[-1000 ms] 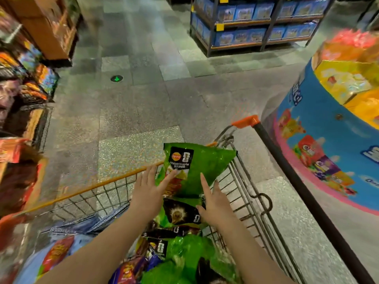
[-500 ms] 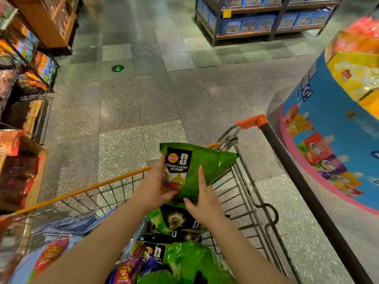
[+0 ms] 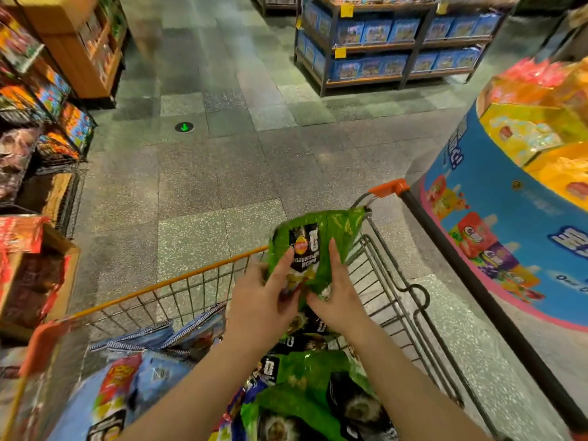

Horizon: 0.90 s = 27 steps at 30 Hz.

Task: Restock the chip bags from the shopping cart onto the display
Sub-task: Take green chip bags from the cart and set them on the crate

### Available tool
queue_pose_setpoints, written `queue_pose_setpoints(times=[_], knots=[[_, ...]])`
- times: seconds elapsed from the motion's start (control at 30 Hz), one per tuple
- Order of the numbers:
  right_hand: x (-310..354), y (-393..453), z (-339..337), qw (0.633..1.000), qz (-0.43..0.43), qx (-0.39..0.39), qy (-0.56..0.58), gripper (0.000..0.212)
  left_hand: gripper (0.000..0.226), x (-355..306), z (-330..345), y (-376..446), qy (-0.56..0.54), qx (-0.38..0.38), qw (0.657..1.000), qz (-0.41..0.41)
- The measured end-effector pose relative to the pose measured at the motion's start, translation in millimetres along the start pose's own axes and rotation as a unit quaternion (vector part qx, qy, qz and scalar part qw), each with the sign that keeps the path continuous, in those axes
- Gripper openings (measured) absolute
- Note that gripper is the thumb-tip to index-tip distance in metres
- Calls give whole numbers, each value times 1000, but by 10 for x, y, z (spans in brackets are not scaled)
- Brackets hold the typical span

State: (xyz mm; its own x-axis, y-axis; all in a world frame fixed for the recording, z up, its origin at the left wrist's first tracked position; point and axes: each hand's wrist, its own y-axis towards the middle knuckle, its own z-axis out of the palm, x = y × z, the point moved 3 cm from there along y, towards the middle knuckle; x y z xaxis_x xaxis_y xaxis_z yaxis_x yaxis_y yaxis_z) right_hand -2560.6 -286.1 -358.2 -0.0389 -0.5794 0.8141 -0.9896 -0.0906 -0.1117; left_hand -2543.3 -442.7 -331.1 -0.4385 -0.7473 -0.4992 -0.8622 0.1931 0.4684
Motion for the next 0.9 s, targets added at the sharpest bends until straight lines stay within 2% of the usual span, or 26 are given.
queue_pose_setpoints(times=[0.1,0.2,0.27,0.37,0.5,0.57,0.7,0.8,0.9], knots=[[-81,-196,-51,998,54,21,-29,100,105,-143,111,-119,4,39,999,0],[-224,-366,-160,989,134,-22,-59,73,101,-369,327,-292,15,95,994,47],[-245,-522,-252,987,149,-38,-45,66,94,-514,501,-431,18,161,984,75],[-212,-824,-362,988,143,-57,-27,70,76,-601,616,-554,-56,251,964,67],[-155,-1124,-267,983,151,-95,-39,79,56,-352,397,-324,-69,169,982,37],[-120,-1122,-135,983,151,-87,-53,85,62,-81,323,-113,-18,151,988,20],[-55,-889,45,977,177,-50,-105,98,80,445,378,233,116,194,974,-21],[-15,-713,146,967,220,-15,-129,104,84,698,488,346,195,273,941,-36],[18,-549,280,958,249,5,-141,118,97,950,665,332,171,374,909,-76]])
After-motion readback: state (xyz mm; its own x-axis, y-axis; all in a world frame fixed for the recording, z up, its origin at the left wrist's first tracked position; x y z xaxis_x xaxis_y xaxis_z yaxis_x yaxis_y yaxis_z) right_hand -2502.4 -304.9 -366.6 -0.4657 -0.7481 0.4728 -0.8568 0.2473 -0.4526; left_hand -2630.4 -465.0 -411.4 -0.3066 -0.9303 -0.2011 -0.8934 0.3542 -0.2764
